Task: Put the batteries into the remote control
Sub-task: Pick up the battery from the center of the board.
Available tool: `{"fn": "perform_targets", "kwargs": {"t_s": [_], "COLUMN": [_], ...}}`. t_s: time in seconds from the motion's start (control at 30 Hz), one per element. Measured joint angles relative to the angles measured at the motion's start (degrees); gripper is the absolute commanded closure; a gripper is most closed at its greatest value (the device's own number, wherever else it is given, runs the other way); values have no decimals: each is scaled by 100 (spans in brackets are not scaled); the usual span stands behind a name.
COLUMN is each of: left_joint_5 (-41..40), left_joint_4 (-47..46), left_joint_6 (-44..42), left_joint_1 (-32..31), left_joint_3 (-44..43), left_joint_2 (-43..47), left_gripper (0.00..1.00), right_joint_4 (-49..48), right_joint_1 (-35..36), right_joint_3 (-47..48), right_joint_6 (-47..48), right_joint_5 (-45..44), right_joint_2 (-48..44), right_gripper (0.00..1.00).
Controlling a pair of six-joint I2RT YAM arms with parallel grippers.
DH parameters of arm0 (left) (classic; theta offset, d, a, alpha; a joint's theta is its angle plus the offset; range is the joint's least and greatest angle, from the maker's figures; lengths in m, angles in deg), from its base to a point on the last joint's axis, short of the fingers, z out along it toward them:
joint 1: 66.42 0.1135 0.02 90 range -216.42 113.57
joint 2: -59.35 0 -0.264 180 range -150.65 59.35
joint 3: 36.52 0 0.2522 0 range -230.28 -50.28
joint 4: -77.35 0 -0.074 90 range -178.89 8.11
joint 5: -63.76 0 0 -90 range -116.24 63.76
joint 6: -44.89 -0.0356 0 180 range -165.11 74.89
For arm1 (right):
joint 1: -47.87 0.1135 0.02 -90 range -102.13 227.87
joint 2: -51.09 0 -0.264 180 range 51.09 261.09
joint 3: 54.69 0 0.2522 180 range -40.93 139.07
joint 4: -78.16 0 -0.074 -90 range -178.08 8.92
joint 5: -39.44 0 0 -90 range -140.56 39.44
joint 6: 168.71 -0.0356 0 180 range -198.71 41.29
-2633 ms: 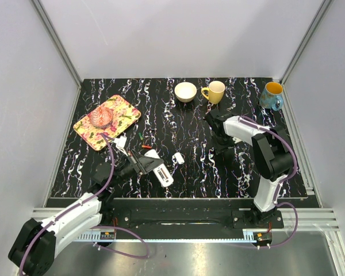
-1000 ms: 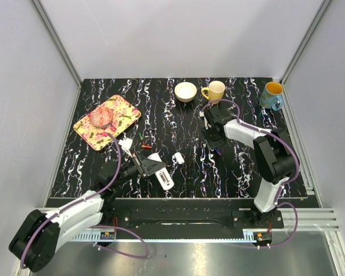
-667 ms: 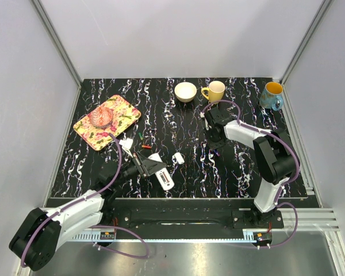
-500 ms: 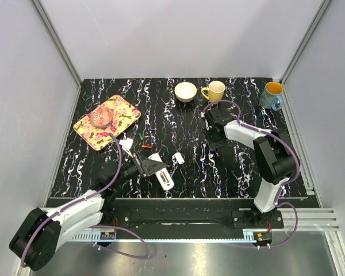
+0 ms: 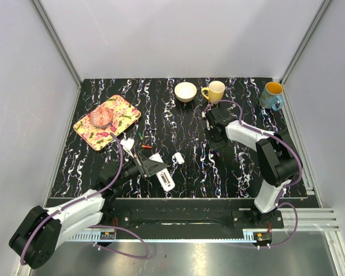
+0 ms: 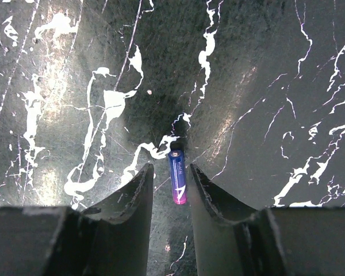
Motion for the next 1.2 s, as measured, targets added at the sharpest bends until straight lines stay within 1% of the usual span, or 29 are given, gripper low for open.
{"fn": "perform_targets", "kwargs": {"t_s": [0.27, 0.4, 0.53, 0.57, 0.63, 0.67, 0.93, 1.0, 1.03, 1.13, 1.17, 1.2], "left_joint_5": [-2, -2, -2, -4, -4, -4, -31, -42, -55, -105, -131, -151], "left_joint_4": [0, -4, -28, -31, -35, -35, -33, -35, -31, -109, -162, -227], "left_joint_6": [0, 0, 0, 0, 0, 0, 2, 15, 42, 118, 157, 188], "left_joint_1": [-31, -37, -44, -44, -46, -48, -55, -55, -55, -66, -66, -66], "left_joint_3": [0, 0, 0, 0, 0, 0, -2, -37, -74, -210, -267, -313], "left_joint_2": [0, -2, -46, -46, -48, -48, -52, -127, -190, -426, -533, -621], "left_gripper": [100, 100, 100, 100, 100, 100, 100, 100, 100, 100, 100, 100], "right_joint_4": [4, 7, 17, 37, 79, 101, 116, 46, 17, -111, -219, -295], "right_joint_1": [-9, -22, -22, -22, -24, -24, -15, 20, 63, 352, 555, 708], "right_joint_3": [0, 0, 22, 50, 87, 101, 114, -33, -144, -348, -356, -354], "right_joint_6": [-48, -68, -122, -142, -153, -177, -586, -778, -887, -1143, -1241, -1300], "right_joint_5": [17, 42, 83, 92, 87, 70, -35, -50, -66, -96, -138, -142], "right_joint_2": [136, 170, 203, 221, 247, 256, 170, -229, -581, -1906, -2444, -2769], "right_gripper": [68, 73, 83, 89, 99, 100, 100, 100, 100, 100, 100, 100]}}
